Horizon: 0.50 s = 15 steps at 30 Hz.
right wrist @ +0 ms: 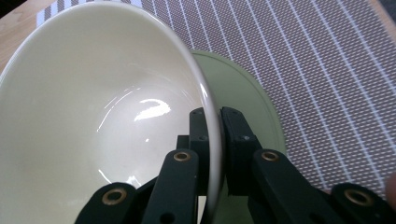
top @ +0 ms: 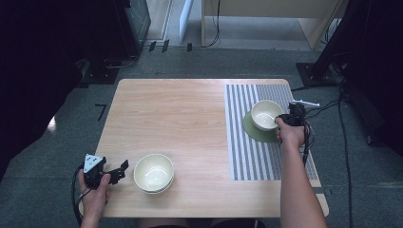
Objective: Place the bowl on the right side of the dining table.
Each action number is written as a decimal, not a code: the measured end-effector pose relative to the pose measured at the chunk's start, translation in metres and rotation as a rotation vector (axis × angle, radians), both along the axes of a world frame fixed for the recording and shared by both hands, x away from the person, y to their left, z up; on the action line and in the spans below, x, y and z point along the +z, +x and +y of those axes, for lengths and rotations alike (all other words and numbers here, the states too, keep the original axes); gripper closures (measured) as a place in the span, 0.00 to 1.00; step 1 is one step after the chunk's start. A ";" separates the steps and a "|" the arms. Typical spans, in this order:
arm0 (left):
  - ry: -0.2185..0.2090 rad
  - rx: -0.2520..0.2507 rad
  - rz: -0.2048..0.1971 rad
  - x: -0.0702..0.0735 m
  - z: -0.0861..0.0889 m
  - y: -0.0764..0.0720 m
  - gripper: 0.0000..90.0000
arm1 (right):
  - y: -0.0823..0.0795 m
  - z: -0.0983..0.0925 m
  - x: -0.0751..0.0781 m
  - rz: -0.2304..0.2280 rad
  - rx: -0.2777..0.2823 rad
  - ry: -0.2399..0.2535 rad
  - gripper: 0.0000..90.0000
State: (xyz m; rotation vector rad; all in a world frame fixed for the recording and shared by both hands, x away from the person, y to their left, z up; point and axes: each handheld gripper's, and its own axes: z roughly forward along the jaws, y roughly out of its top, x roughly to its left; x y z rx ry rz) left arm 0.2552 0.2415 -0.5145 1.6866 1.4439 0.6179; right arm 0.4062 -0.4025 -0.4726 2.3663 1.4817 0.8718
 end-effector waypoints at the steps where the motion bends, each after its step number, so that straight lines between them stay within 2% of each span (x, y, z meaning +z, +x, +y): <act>1: 0.000 0.000 0.000 0.000 0.000 0.000 0.06 | 0.001 0.000 0.000 0.002 -0.001 0.012 0.94; 5: 0.000 0.000 0.000 0.000 0.000 0.000 0.06 | 0.002 -0.001 -0.001 0.021 -0.020 0.048 0.94; 15: 0.000 0.000 0.000 0.000 0.000 0.000 0.06 | 0.004 -0.002 -0.005 0.061 -0.031 0.046 0.93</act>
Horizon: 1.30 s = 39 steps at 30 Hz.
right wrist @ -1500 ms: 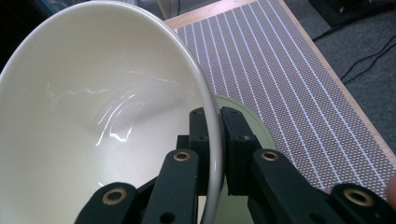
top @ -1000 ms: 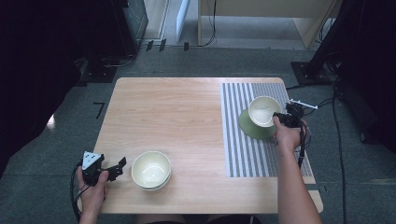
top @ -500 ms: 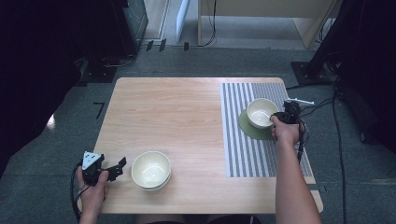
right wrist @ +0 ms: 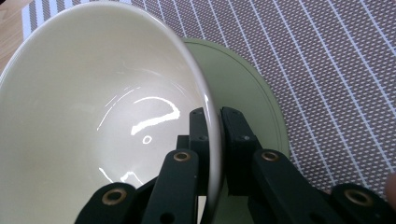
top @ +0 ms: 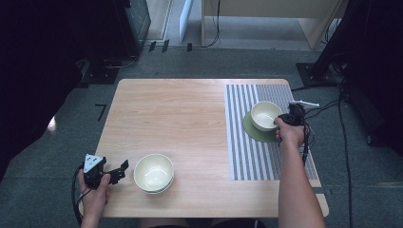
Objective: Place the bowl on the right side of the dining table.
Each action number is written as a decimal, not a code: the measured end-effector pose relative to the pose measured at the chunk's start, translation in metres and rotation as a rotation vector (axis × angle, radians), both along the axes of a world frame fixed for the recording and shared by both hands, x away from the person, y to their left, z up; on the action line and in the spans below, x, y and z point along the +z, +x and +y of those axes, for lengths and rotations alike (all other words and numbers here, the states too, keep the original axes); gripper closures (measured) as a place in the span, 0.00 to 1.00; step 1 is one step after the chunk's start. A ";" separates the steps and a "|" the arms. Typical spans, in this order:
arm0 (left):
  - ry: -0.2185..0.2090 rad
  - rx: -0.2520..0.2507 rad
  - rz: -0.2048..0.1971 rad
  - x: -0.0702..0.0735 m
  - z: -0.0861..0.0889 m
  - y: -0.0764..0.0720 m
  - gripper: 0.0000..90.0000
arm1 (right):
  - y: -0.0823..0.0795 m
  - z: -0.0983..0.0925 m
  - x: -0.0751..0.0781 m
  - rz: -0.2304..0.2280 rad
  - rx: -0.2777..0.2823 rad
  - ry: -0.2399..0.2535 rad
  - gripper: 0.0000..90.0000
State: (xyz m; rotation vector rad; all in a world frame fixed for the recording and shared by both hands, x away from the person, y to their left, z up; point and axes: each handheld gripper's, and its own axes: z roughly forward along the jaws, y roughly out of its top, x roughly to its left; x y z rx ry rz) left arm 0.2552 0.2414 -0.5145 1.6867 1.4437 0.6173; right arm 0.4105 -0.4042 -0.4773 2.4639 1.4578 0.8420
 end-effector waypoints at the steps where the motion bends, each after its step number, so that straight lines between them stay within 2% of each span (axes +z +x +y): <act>1: 0.001 0.000 0.000 0.000 0.000 0.000 0.06 | 0.000 0.000 0.000 0.000 0.000 -0.003 0.93; 8: 0.001 0.000 0.000 0.000 0.000 0.000 0.06 | 0.000 -0.001 -0.001 0.008 -0.012 -0.008 0.93; 13: 0.000 0.001 -0.001 0.000 0.000 0.000 0.06 | -0.001 -0.001 -0.001 -0.003 -0.018 -0.004 0.91; 16: -0.001 0.000 0.000 0.000 0.000 0.000 0.06 | -0.003 -0.004 0.000 -0.028 -0.009 0.017 0.84; 20: -0.002 0.001 0.000 0.000 0.000 0.000 0.06 | -0.007 -0.006 0.004 -0.064 0.007 -0.001 0.70; 22: -0.001 0.001 0.001 0.000 0.000 0.000 0.06 | -0.009 -0.006 0.005 -0.095 0.027 0.010 0.62; 24: 0.000 0.001 0.001 0.000 0.000 0.000 0.06 | -0.011 -0.005 0.006 -0.097 0.037 0.002 0.51; 28: 0.001 0.001 0.001 0.000 0.000 0.000 0.06 | -0.016 -0.003 0.007 -0.114 0.066 -0.025 0.39; 30: 0.001 0.001 0.001 0.000 0.000 0.000 0.06 | -0.019 -0.002 0.009 -0.135 0.081 -0.046 0.37; 32: 0.001 0.002 0.001 0.000 0.000 0.000 0.06 | -0.022 0.000 0.010 -0.156 0.100 -0.043 0.31; 33: 0.001 0.002 0.001 0.000 0.000 0.000 0.06 | -0.024 0.000 0.011 -0.170 0.116 -0.042 0.32; 35: 0.001 0.002 0.001 0.000 0.000 0.000 0.06 | -0.028 0.002 0.012 -0.177 0.115 -0.070 0.34; 37: 0.000 0.002 0.002 0.000 0.000 0.000 0.06 | -0.033 0.004 0.014 -0.215 0.122 -0.085 0.33; 38: 0.000 0.002 0.002 0.000 0.000 0.000 0.06 | -0.033 0.004 0.014 -0.215 0.122 -0.085 0.33; 39: -0.001 0.002 0.002 0.000 0.000 0.000 0.06 | -0.038 0.006 0.014 -0.247 0.144 -0.107 0.28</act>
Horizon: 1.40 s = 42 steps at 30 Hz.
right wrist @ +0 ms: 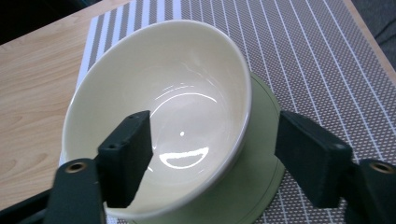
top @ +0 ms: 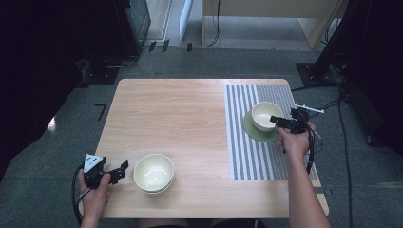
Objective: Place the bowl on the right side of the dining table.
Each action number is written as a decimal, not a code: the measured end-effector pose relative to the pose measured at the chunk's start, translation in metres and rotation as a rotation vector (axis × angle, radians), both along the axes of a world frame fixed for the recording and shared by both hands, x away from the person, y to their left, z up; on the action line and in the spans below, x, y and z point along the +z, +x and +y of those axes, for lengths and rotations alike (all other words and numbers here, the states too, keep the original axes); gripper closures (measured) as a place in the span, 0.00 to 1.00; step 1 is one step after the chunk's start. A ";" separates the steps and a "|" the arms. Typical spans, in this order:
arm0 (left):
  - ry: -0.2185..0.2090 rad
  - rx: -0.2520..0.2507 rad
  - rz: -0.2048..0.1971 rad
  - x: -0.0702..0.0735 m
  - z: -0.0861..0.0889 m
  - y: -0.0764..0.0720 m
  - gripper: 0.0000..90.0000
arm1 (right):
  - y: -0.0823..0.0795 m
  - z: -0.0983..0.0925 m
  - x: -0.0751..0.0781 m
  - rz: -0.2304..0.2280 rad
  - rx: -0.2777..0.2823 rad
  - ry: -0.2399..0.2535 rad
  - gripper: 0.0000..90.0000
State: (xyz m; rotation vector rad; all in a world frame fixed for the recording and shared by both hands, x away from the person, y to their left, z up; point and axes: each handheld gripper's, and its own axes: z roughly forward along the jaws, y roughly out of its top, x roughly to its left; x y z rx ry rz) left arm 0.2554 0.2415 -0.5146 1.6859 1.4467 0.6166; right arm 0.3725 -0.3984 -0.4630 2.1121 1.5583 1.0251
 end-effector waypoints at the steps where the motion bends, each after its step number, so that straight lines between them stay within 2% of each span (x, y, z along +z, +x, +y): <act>1: 0.000 0.000 0.000 0.000 0.000 0.000 0.06 | -0.002 0.001 0.000 -0.017 0.011 -0.008 0.27; 9: 0.003 0.001 0.000 0.000 0.000 0.000 0.06 | -0.019 0.007 0.008 -0.147 0.047 -0.081 0.09; 13: 0.003 0.002 -0.001 0.000 0.000 0.000 0.06 | -0.025 0.009 0.010 -0.165 0.068 -0.097 0.00; 17: 0.004 0.003 -0.001 0.000 0.000 0.000 0.06 | -0.033 0.009 0.011 -0.194 0.073 -0.103 0.00; 30: 0.005 0.004 -0.001 0.000 -0.001 0.000 0.06 | -0.057 0.010 0.011 -0.229 0.092 -0.117 0.00; 42: 0.008 0.004 -0.002 0.000 -0.001 0.000 0.06 | -0.079 0.009 -0.002 -0.230 0.103 -0.126 0.00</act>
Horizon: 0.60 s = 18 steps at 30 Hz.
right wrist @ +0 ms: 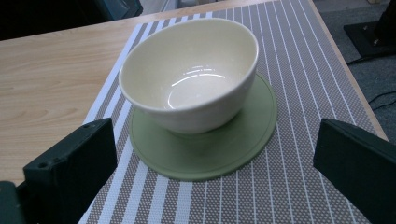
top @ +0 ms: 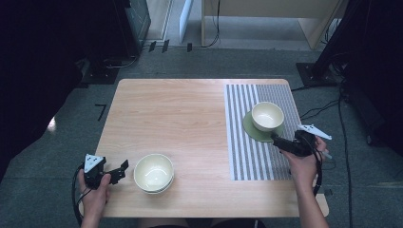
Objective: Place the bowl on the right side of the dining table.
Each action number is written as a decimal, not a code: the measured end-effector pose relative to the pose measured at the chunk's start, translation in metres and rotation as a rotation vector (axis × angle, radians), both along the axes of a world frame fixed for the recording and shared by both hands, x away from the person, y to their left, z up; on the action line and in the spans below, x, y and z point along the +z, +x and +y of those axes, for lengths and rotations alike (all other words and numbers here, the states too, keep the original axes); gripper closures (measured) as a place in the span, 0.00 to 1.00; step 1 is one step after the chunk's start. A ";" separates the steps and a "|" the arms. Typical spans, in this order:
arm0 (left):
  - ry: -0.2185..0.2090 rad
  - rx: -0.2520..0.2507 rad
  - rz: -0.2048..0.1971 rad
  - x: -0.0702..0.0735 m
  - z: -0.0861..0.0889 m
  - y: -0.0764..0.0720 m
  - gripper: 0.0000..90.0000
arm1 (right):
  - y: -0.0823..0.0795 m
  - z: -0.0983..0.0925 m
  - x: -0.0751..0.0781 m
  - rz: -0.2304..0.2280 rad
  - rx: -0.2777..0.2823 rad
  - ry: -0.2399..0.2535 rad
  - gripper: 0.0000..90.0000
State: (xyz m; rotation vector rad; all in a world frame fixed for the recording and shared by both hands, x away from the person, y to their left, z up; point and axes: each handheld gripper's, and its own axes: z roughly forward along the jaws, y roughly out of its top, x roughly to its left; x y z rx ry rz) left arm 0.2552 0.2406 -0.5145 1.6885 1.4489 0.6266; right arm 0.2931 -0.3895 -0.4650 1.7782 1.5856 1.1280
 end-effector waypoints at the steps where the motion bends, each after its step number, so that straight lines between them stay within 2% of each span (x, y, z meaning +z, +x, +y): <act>1: 0.000 0.000 0.000 0.000 0.000 0.000 0.06 | -0.002 -0.001 -0.001 -0.001 0.000 0.000 0.00; 18: 0.000 0.000 0.000 0.000 0.000 0.000 0.06 | -0.028 -0.014 -0.022 0.001 -0.003 0.008 0.00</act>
